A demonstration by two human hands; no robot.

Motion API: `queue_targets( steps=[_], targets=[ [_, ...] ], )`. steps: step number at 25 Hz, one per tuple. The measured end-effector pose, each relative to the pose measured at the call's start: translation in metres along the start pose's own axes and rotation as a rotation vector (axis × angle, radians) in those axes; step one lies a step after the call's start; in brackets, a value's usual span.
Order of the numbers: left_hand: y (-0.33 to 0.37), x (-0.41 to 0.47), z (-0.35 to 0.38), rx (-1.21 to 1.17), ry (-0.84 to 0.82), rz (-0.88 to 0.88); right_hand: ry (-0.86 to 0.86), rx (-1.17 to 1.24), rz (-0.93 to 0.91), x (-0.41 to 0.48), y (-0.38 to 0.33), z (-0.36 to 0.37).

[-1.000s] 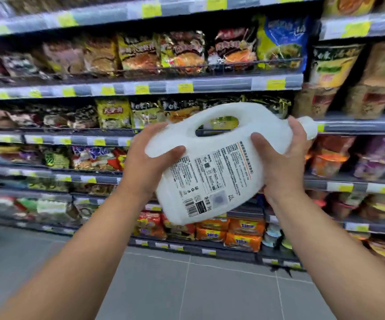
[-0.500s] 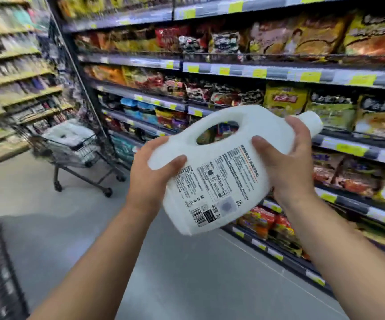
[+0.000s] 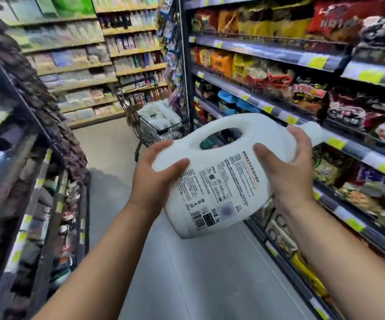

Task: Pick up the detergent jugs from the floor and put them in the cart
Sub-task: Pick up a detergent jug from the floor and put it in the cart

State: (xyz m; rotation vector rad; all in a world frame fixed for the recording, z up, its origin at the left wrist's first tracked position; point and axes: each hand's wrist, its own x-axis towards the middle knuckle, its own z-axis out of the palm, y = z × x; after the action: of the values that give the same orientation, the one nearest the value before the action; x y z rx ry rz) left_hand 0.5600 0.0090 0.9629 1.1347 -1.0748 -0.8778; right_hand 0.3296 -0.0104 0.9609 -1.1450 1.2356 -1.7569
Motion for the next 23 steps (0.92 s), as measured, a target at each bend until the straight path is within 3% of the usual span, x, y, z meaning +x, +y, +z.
queue_targets(
  steps=[4,10,17,23],
  targets=[
    [-0.016,0.094,-0.027,0.045,0.161,-0.016,-0.136,0.032,0.055,0.089,0.034,0.093],
    [-0.062,0.243,-0.085,0.046,0.276,-0.064,-0.267,0.067,0.109,0.185,0.105,0.235],
    [-0.118,0.445,-0.161,0.057,0.265,-0.118,-0.220,0.096,0.179,0.292,0.189,0.409],
    [-0.165,0.606,-0.196,0.133,0.190,-0.174,-0.143,0.068,0.243,0.384,0.244,0.515]
  ],
)
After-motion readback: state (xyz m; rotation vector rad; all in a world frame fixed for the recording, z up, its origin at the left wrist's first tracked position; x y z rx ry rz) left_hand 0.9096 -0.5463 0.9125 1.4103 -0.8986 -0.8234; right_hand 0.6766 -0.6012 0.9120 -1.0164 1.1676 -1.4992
